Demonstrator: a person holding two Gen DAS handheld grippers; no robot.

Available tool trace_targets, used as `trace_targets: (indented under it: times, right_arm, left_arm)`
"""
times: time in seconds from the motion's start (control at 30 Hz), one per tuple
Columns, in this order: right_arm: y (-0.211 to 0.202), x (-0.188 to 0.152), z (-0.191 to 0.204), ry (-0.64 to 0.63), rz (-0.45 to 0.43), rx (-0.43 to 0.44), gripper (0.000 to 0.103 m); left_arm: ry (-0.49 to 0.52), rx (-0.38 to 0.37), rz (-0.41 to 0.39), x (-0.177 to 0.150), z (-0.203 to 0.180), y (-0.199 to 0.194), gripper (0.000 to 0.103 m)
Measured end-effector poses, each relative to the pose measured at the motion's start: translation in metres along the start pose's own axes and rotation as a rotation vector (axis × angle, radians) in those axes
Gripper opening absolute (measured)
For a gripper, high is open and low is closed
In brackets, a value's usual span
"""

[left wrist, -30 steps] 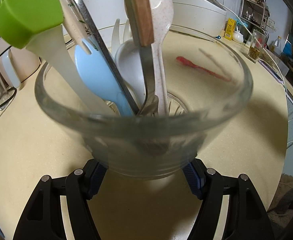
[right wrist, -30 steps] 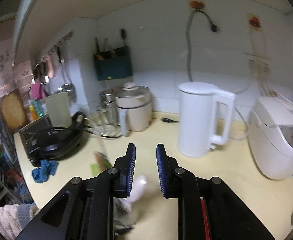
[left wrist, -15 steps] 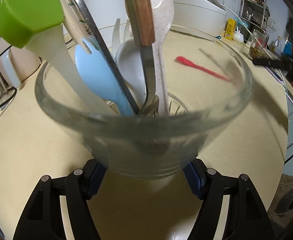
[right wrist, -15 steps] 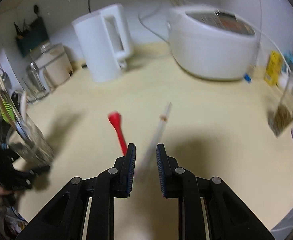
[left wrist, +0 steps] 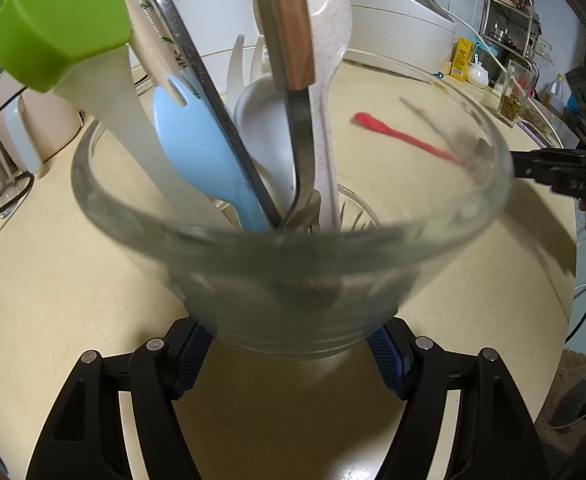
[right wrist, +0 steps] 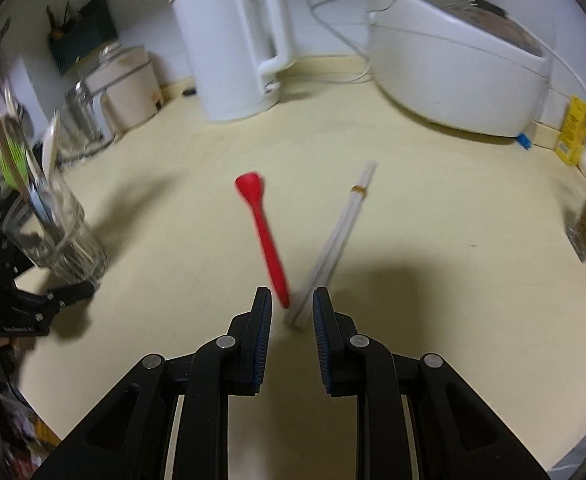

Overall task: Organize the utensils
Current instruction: 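Move the open right gripper back over the red spatula, then lower and close the right gripper on the red spatula handle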

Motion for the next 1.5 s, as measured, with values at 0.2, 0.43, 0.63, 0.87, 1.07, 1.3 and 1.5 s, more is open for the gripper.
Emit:
trace_targets:
  times: [0.2,0.43,0.63,0.87,1.07,1.3,1.5]
  right_arm:
    - [0.041,0.023,0.024,-0.136,0.037,-0.048,0.021]
    - [0.076,0.049,0.044,-0.289,0.031,-0.126,0.023]
    - [0.093,0.069,0.051,-0.302,0.025,-0.102,0.024]
    - [0.109,0.086,0.056,-0.253,0.026,-0.011,0.024]
    - [0.110,0.087,0.057,-0.232,0.022,0.008,0.024]
    - [0.102,0.076,0.065,-0.260,0.024,0.033,0.023]
    - [0.086,0.054,0.081,-0.288,0.028,0.066,0.023]
  left_arm:
    - [-0.001,0.000,0.000,0.000,0.001,0.000,0.076]
    - [-0.001,0.000,0.000,-0.001,0.001,-0.001,0.076]
    - [-0.002,0.001,0.000,-0.001,0.003,-0.001,0.076]
    - [-0.002,0.001,0.000,-0.001,0.003,-0.001,0.076]
    - [-0.002,0.001,0.000,-0.001,0.003,-0.001,0.076]
    - [-0.002,0.001,0.000,-0.001,0.002,-0.001,0.076]
    - [-0.001,0.003,0.000,-0.001,0.002,-0.001,0.076]
Point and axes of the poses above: each gripper's, at about its wrist camera, not at the fingertips, and y roughly the way its jaws point, z to its left, x to its top, the point moved 4 cm from there along y, roughly the way its jaws point
